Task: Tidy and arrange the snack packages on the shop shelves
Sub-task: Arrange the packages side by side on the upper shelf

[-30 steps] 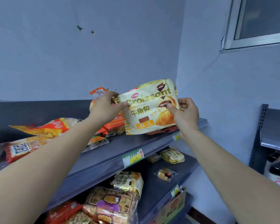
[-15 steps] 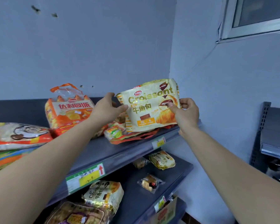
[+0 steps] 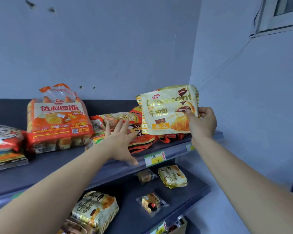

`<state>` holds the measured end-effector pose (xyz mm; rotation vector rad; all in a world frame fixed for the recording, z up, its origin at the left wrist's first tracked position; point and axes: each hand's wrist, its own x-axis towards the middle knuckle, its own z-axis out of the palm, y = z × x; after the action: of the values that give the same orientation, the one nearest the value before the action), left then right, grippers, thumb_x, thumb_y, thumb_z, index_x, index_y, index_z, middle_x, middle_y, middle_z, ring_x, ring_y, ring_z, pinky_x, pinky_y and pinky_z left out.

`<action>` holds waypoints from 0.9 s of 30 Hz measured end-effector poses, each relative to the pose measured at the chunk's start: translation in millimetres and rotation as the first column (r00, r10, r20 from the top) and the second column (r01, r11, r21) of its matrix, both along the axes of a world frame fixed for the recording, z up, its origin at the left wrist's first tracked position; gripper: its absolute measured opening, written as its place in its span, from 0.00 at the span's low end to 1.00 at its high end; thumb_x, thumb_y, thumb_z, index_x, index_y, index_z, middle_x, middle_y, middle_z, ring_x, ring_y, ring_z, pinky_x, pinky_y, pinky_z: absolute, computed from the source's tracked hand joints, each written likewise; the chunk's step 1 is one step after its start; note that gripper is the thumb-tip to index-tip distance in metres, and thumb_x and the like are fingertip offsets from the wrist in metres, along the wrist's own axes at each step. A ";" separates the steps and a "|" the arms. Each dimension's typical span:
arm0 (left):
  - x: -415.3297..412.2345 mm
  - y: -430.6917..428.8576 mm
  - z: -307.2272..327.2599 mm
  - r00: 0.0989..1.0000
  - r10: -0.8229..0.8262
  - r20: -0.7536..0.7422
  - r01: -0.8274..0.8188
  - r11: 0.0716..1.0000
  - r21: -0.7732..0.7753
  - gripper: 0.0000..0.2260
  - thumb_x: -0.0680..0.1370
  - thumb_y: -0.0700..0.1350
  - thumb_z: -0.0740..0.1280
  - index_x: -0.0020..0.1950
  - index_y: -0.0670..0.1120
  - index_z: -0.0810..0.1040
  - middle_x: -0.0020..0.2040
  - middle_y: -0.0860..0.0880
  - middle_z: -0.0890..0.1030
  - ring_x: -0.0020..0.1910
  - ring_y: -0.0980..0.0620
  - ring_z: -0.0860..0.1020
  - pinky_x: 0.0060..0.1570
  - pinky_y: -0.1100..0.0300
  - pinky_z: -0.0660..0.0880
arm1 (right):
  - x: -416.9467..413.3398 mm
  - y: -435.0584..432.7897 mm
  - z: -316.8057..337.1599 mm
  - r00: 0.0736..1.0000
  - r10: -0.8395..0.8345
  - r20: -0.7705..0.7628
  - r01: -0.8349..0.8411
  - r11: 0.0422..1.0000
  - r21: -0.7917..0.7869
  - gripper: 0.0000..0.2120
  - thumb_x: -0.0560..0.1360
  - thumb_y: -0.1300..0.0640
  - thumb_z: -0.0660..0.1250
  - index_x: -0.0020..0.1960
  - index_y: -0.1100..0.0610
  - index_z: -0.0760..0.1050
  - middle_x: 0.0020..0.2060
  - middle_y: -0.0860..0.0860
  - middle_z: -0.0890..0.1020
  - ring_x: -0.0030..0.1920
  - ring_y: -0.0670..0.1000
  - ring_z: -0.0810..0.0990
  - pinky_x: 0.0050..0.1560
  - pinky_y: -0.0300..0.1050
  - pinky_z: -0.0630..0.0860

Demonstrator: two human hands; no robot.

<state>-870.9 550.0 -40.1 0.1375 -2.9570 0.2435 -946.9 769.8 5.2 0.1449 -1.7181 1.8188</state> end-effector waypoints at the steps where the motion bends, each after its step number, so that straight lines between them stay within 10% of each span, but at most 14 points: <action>1: -5.4 1.4 -0.7 0.999 0.006 -0.037 -0.007 0.999 -0.035 0.46 0.68 0.68 0.68 0.79 0.57 0.48 0.78 0.44 0.33 0.76 0.42 0.31 0.69 0.32 0.33 | -5.0 -0.9 -1.1 1.000 0.005 0.004 -0.005 1.000 -0.002 0.11 0.72 0.56 0.73 0.48 0.53 0.71 0.38 0.41 0.75 0.42 0.50 0.78 0.44 0.47 0.76; 9: -39.7 -9.5 20.0 0.992 0.062 -0.105 -0.073 0.992 -0.099 0.19 0.75 0.59 0.65 0.66 0.61 0.74 0.79 0.47 0.46 0.77 0.39 0.40 0.67 0.27 0.36 | -44.0 -14.9 7.7 0.998 0.063 -0.024 -0.065 0.995 -0.071 0.10 0.74 0.57 0.71 0.51 0.55 0.72 0.38 0.41 0.74 0.35 0.40 0.74 0.33 0.37 0.70; 13: -50.0 -17.6 29.1 0.992 0.062 -0.112 -0.071 0.994 -0.084 0.11 0.76 0.53 0.67 0.58 0.57 0.80 0.77 0.47 0.58 0.76 0.41 0.55 0.69 0.33 0.56 | -61.3 -25.4 12.6 0.996 0.078 -0.048 -0.081 0.994 -0.071 0.10 0.74 0.57 0.71 0.51 0.55 0.71 0.38 0.41 0.73 0.36 0.40 0.73 0.35 0.37 0.70; 16: -53.4 -21.9 31.6 0.980 0.048 -0.193 -0.076 0.987 -0.143 0.10 0.77 0.53 0.66 0.55 0.51 0.80 0.65 0.50 0.69 0.66 0.45 0.69 0.57 0.46 0.72 | -71.2 -31.2 11.4 0.995 0.082 -0.056 -0.087 0.993 -0.086 0.10 0.74 0.57 0.71 0.51 0.55 0.71 0.38 0.41 0.73 0.36 0.41 0.74 0.35 0.36 0.71; 21: -60.4 -29.5 39.1 0.959 0.092 -0.267 -0.123 0.987 -0.103 0.05 0.77 0.45 0.66 0.44 0.45 0.74 0.56 0.51 0.77 0.46 0.49 0.75 0.30 0.58 0.69 | -83.0 -32.6 9.2 0.996 0.071 -0.062 -0.078 0.991 -0.108 0.10 0.74 0.57 0.71 0.51 0.55 0.71 0.38 0.41 0.72 0.36 0.41 0.73 0.33 0.36 0.70; 27: -57.0 -32.6 55.3 0.991 0.106 -0.082 -0.108 0.994 -0.021 0.31 0.64 0.69 0.71 0.57 0.49 0.78 0.63 0.52 0.72 0.61 0.48 0.72 0.55 0.50 0.70 | -98.4 -30.0 12.3 0.997 0.067 -0.034 -0.071 0.991 -0.111 0.11 0.74 0.55 0.71 0.50 0.54 0.71 0.40 0.44 0.76 0.43 0.50 0.78 0.39 0.41 0.75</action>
<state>-927.9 517.5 15.2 0.2964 -2.8691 0.2821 -1045.2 739.8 17.5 0.1856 -1.6039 1.9490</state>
